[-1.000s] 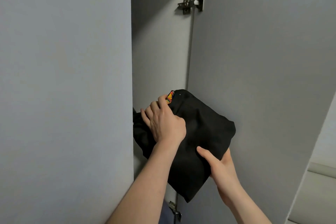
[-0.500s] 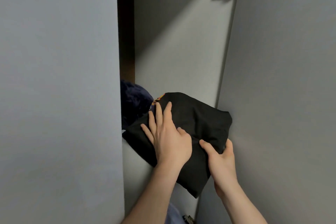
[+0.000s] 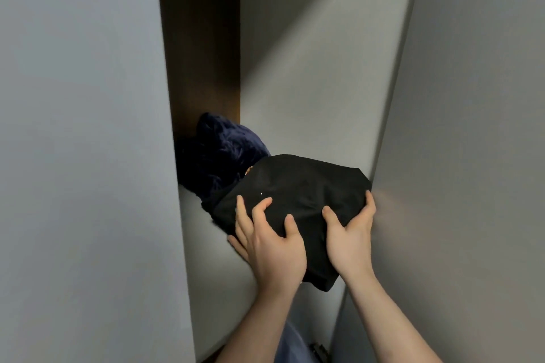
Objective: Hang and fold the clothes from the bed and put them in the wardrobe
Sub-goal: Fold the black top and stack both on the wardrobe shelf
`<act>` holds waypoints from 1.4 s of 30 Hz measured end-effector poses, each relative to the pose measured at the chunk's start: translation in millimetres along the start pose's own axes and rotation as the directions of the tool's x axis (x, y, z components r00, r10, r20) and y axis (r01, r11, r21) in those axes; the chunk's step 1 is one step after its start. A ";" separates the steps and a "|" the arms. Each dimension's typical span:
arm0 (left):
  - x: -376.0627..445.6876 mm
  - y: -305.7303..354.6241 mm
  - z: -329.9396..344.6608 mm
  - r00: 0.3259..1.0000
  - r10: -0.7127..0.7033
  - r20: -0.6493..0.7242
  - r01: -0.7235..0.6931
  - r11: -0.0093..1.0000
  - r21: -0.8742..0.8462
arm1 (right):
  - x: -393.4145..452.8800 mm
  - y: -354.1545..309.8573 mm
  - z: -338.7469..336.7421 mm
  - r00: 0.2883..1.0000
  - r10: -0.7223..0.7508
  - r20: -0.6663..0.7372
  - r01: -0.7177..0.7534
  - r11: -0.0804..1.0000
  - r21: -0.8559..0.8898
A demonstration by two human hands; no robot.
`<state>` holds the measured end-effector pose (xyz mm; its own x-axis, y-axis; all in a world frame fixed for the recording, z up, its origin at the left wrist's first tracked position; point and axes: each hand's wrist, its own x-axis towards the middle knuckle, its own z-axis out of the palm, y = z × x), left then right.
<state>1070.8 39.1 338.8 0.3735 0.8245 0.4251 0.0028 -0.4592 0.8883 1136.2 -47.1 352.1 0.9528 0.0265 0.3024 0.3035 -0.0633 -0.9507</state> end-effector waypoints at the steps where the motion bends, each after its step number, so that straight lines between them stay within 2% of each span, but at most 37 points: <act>1: -0.1 0.9 0.2 1.000 -0.009 -0.029 0.008 0.999 -0.051 | -0.3 2.3 1.9 0.999 0.036 -0.005 -0.035 0.998 0.059; 5: -0.8 -0.5 -0.2 0.993 -0.072 -0.091 0.046 0.963 -0.266 | 0.3 3.4 7.8 0.974 0.223 -0.034 -0.207 0.945 0.253; 8: 2.6 -0.6 -2.1 0.977 -0.180 -0.111 0.126 0.918 -0.377 | 5.0 -3.3 27.0 0.956 0.282 -0.084 -0.244 0.918 0.312; 11: 6.4 -1.2 -3.8 0.959 -0.267 -0.092 0.202 0.876 -0.437 | 7.3 -14.2 48.8 0.957 0.281 -0.067 -0.259 0.938 0.232; 16: 7.8 -4.0 -6.8 0.952 -0.299 -0.063 0.241 0.860 -0.449 | 12.1 -12.1 43.6 0.973 0.227 0.031 -0.229 0.967 0.110; 18: 7.2 -3.0 -8.5 0.955 -0.290 -0.059 0.233 0.860 -0.454 | 13.1 -10.3 30.0 0.987 0.151 -0.048 -0.149 0.988 0.036; 21: 6.8 -1.5 -8.3 0.962 -0.265 -0.062 0.211 0.870 -0.447 | 19.6 -18.4 15.6 0.966 -0.183 -0.182 0.174 0.983 -0.065; 22: 6.6 -1.2 -8.1 0.963 -0.262 -0.066 0.206 0.871 -0.446 | 24.6 -23.4 14.4 0.945 -0.281 -0.166 0.266 0.958 -0.106; 24: 6.4 -0.8 -7.9 0.962 -0.262 -0.076 0.202 0.871 -0.447 | 38.3 -28.4 19.9 0.924 -0.381 -0.030 0.368 0.909 -0.197; 26: 6.7 -1.0 -7.8 0.961 -0.266 -0.073 0.205 0.866 -0.456 | 49.4 -20.9 29.7 0.918 -0.367 0.150 0.396 0.839 -0.372; 28: 6.8 -2.0 -8.6 0.962 -0.266 -0.057 0.210 0.859 -0.466 | 52.0 -3.8 38.7 0.918 -0.286 0.276 0.394 0.742 -0.542; 30: 6.1 -2.8 -7.1 0.964 -0.262 -0.032 0.218 0.858 -0.464 | 53.7 11.3 41.6 0.921 -0.228 0.315 0.378 0.714 -0.589; 38: 8.4 1.4 -5.7 0.973 -0.228 -0.024 0.197 0.886 -0.419 | 62.4 15.3 44.7 0.925 -0.192 0.327 0.361 0.712 -0.602; 42: 5.0 -0.6 -7.7 0.970 -0.242 -0.009 0.216 0.883 -0.416 | 57.4 16.1 31.6 0.916 -0.146 0.374 0.345 0.762 -0.548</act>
<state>1065.5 46.0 341.7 0.3531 0.9142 0.1989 -0.3028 -0.0895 0.9488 1195.5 -15.1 351.9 0.8260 0.4064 0.3906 0.5636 -0.5860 -0.5822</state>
